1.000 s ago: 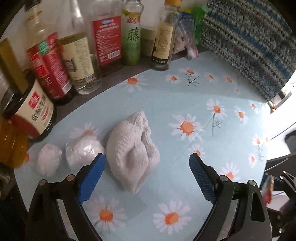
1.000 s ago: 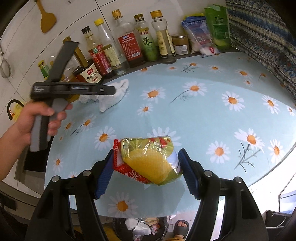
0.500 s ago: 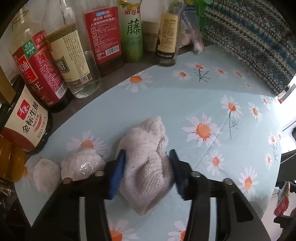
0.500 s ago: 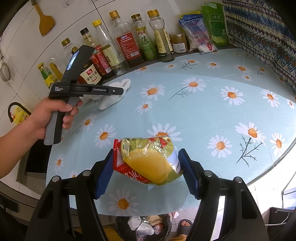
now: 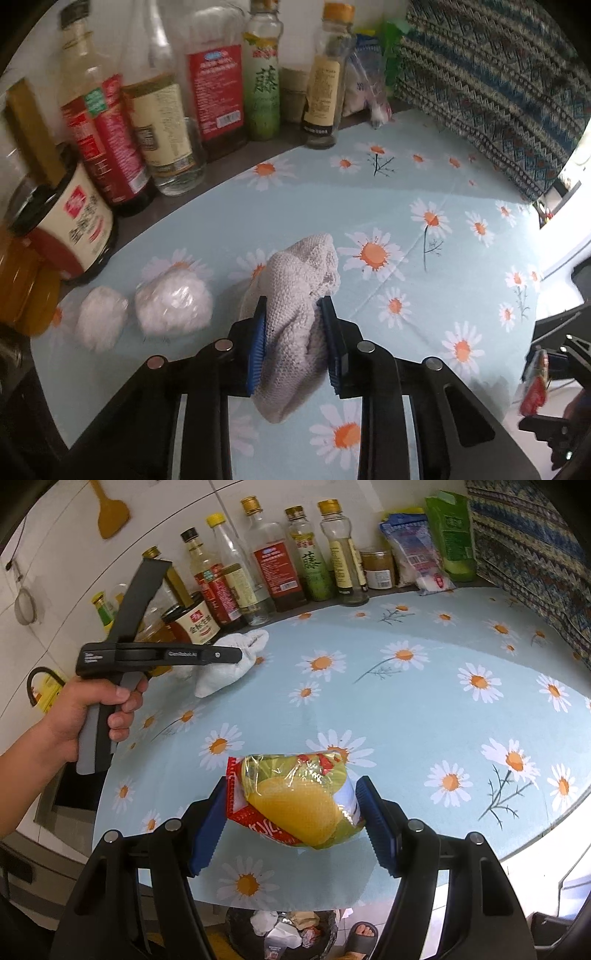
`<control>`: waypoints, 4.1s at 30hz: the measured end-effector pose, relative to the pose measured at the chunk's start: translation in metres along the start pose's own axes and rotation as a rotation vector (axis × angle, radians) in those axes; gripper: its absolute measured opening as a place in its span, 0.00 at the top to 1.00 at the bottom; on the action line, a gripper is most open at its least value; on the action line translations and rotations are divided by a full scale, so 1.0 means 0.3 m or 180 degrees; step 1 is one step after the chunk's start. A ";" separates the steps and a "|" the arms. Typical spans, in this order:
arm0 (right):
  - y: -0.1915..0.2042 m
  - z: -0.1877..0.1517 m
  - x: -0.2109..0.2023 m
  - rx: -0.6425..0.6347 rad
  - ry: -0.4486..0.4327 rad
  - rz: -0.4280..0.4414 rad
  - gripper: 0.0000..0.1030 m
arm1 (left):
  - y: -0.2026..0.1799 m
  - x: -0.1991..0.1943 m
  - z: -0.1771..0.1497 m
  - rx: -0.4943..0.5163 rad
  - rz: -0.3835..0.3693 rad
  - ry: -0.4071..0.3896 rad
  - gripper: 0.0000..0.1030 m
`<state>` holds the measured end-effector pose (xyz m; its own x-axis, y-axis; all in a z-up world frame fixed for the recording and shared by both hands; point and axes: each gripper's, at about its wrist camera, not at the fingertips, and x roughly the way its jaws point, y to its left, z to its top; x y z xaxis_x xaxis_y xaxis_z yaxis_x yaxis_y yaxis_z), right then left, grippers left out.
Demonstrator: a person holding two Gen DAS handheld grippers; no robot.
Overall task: Collect trash
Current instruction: 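Lower the snack bag and towel over the black bin and open both tools, then raise both tools back toward the table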
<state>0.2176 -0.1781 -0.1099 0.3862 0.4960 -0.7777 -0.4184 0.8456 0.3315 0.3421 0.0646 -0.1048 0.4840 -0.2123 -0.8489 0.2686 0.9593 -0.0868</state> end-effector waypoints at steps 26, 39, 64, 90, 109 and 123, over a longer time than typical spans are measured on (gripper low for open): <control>0.132 -0.097 -0.047 -0.0896 0.0288 0.0710 0.34 | -0.162 -0.382 -0.535 -0.0858 0.0225 -0.0207 0.75; 0.216 -0.226 -0.065 -0.1269 0.0507 0.0973 0.34 | -0.285 -0.485 -0.775 -0.1250 0.0255 -0.0299 0.75; 0.229 -0.569 0.145 -0.1421 0.1436 0.1040 0.34 | -0.372 -0.253 -1.179 -0.1839 0.0062 0.0409 0.75; 0.187 -0.668 0.307 -0.1272 0.1856 0.0892 0.32 | -0.316 -0.086 -1.310 -0.2228 -0.0057 0.0896 0.65; 0.161 -0.631 0.244 -0.1220 0.1706 0.0889 0.25 | -0.312 -0.108 -1.284 -0.2284 0.0043 0.0886 0.51; 0.156 -0.547 0.132 -0.1259 0.1385 0.1022 0.25 | -0.342 -0.227 -1.191 -0.2162 0.0124 0.0635 0.51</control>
<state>0.0784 -0.1513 -0.2130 -0.1399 0.5159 -0.8451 -0.7590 0.4923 0.4261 -0.0161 0.0471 -0.2244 0.3035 -0.1997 -0.9317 -0.3561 0.8832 -0.3053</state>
